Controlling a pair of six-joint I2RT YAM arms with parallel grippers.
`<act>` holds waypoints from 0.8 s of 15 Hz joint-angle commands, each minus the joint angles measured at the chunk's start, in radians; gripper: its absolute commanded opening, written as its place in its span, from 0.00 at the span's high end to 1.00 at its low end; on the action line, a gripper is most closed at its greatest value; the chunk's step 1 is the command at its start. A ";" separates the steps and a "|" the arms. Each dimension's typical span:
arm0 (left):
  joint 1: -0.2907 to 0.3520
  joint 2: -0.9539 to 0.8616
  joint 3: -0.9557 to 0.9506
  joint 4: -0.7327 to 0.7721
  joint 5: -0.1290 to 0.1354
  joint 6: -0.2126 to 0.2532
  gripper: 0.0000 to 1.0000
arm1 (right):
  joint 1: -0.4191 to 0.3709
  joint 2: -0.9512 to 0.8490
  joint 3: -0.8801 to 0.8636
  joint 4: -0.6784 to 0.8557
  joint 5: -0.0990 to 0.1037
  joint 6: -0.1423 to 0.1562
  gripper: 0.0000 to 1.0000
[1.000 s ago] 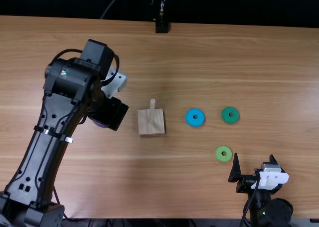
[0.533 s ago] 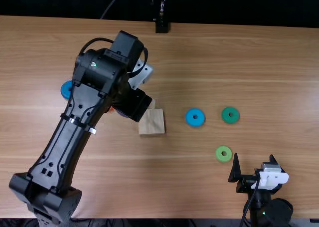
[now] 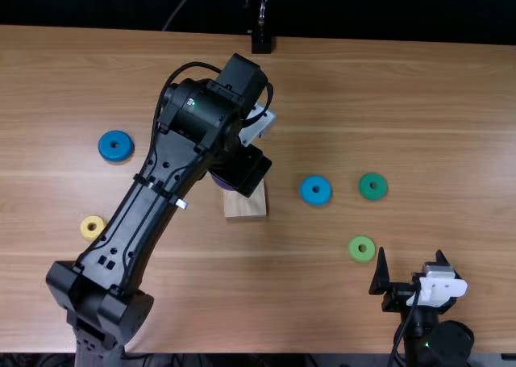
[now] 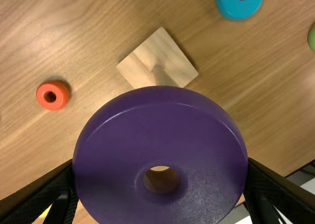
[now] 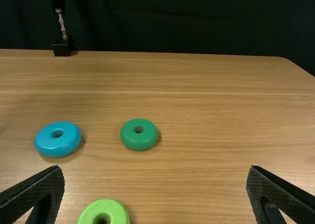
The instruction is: Build the Hanoi tower: stack the rings onto the peg from bottom to top in this color order: purple, dark blue, light blue, dark green, light green, yellow, orange.
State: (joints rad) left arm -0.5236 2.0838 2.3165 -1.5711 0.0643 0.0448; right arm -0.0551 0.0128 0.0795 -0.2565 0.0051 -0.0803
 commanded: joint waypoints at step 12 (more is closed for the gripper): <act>-0.041 0.128 0.139 0.000 0.020 -0.015 0.70 | -0.012 -0.013 -0.064 -0.070 0.021 0.001 0.00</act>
State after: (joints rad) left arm -0.5568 2.1803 2.4207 -1.5696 0.0750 0.0437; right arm -0.0555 0.0128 0.0792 -0.2569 0.0048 -0.0807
